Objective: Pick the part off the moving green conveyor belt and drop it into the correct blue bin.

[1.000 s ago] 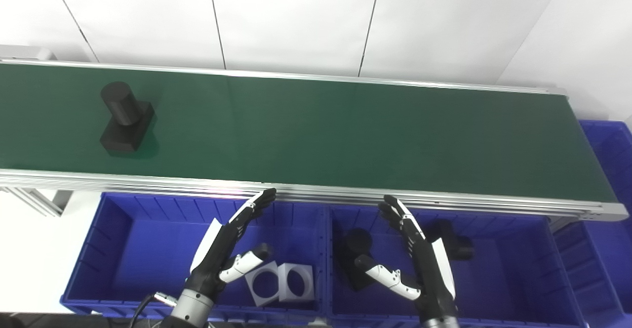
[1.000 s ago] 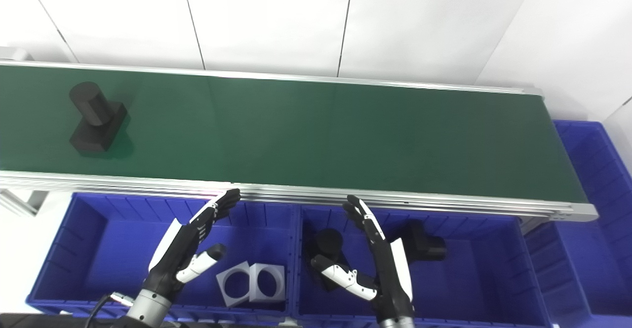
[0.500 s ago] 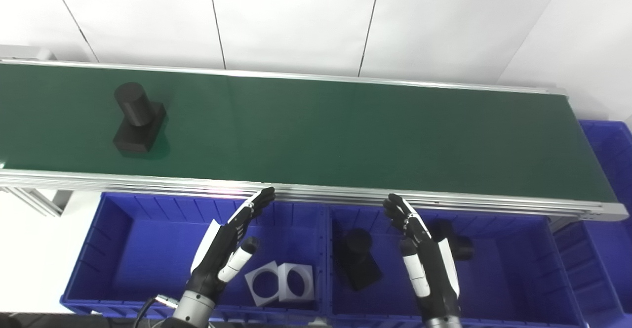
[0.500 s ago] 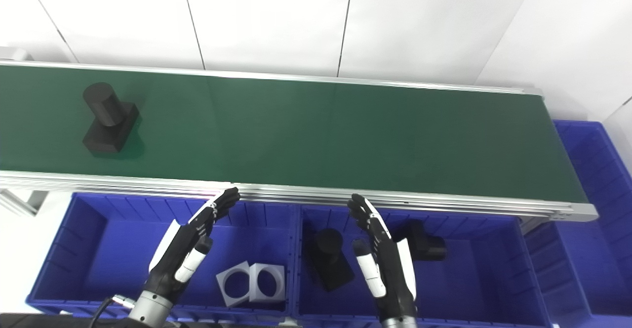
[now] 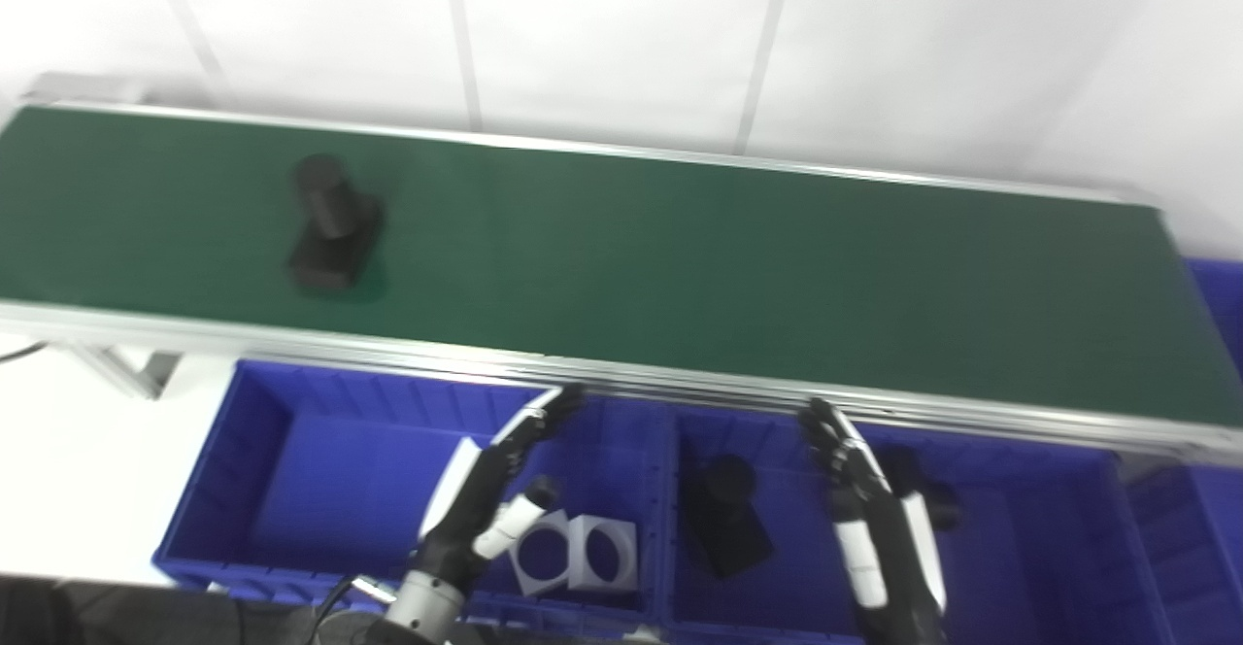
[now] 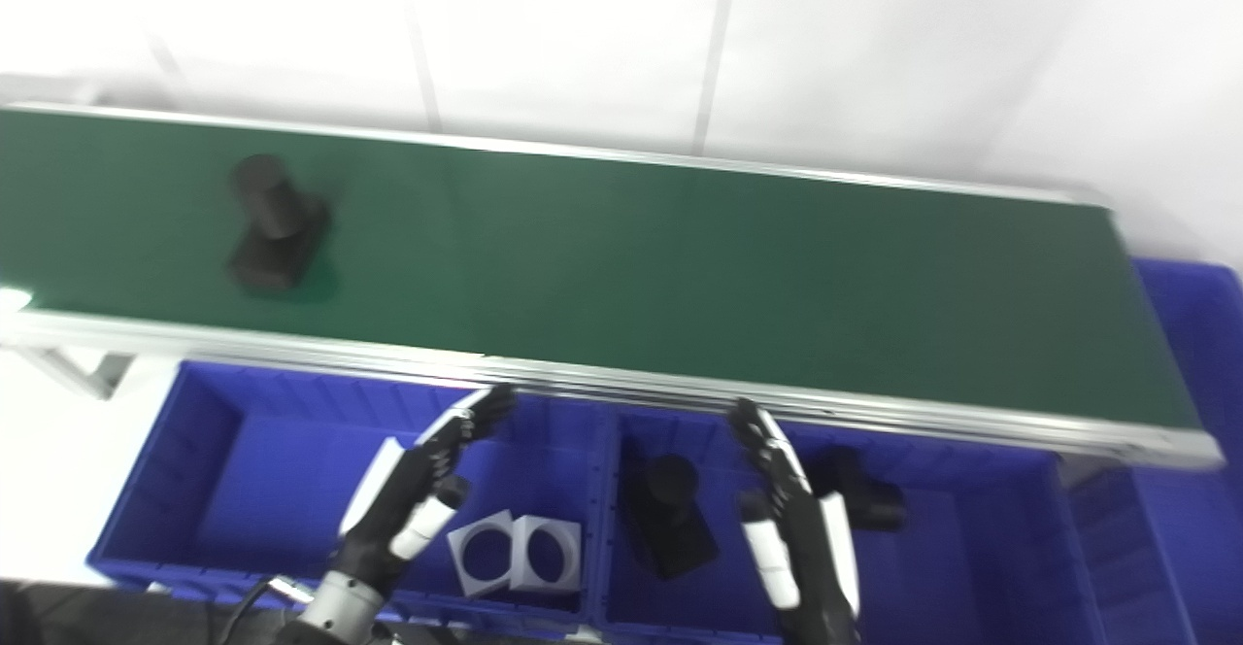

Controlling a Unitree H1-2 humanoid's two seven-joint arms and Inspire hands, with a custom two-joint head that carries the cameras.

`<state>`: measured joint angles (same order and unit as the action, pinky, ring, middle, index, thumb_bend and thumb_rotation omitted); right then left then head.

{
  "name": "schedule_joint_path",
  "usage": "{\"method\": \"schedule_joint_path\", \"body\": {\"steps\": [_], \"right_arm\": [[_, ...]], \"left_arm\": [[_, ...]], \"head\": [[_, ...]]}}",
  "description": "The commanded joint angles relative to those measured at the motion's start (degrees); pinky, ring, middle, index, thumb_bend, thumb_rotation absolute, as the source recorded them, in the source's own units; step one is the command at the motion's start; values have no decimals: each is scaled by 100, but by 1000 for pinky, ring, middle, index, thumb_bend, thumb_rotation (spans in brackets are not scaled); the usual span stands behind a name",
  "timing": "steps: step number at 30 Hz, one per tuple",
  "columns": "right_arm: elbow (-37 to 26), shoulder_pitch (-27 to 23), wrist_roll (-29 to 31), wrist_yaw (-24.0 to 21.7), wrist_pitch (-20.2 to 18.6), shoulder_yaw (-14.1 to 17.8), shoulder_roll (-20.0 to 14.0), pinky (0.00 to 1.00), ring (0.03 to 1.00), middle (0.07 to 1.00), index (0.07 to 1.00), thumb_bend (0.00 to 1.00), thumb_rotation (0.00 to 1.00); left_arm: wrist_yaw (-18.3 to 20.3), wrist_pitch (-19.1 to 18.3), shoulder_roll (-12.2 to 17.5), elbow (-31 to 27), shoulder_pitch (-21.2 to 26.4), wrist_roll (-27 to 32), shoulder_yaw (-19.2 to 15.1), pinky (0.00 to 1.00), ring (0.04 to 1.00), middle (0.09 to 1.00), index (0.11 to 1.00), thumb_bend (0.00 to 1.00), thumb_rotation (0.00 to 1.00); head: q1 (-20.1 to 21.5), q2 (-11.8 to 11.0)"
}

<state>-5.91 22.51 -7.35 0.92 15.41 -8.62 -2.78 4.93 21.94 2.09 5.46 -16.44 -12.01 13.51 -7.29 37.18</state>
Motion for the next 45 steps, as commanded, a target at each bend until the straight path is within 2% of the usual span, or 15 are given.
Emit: {"method": "schedule_joint_path", "body": {"steps": [1, 7, 11, 16, 22, 27, 45], "right_arm": [[-42, 2, 105, -70, 348, 33, -49, 935, 911, 894, 919, 699, 1000], [148, -37, 105, -59, 584, 59, -160, 914, 898, 893, 917, 657, 1000], [192, -51, 78, -48, 546, 70, -173, 926, 899, 892, 916, 679, 1000], [269, -73, 92, -41, 593, 71, -148, 920, 905, 887, 917, 654, 1000], [241, -65, 65, -33, 518, 60, -113, 905, 900, 884, 912, 657, 1000], [362, -96, 38, -2, 654, 69, -88, 870, 884, 877, 908, 632, 1000], [303, -104, 6, -28, 561, 75, -97, 890, 886, 875, 902, 593, 1000]], "left_arm": [[-88, 251, -64, -36, 27, -16, 37, 893, 888, 880, 880, 796, 1000], [-103, 466, -124, 227, 83, 62, 84, 901, 896, 884, 882, 806, 993], [-184, 495, -142, 338, 130, 105, 111, 893, 891, 876, 872, 820, 973], [-272, 498, -104, 411, 182, 146, 170, 903, 893, 873, 865, 830, 972], [-299, 496, -88, 460, 200, 152, 172, 914, 899, 877, 863, 840, 980], [-351, 496, -99, 503, 204, 150, 161, 912, 894, 871, 856, 855, 979], [-383, 496, -71, 528, 220, 118, 209, 915, 896, 873, 859, 828, 986]], "head": [[-177, -144], [-325, -378], [-262, -449], [-154, -555], [-101, -613], [-72, -659], [4, -655]]}}
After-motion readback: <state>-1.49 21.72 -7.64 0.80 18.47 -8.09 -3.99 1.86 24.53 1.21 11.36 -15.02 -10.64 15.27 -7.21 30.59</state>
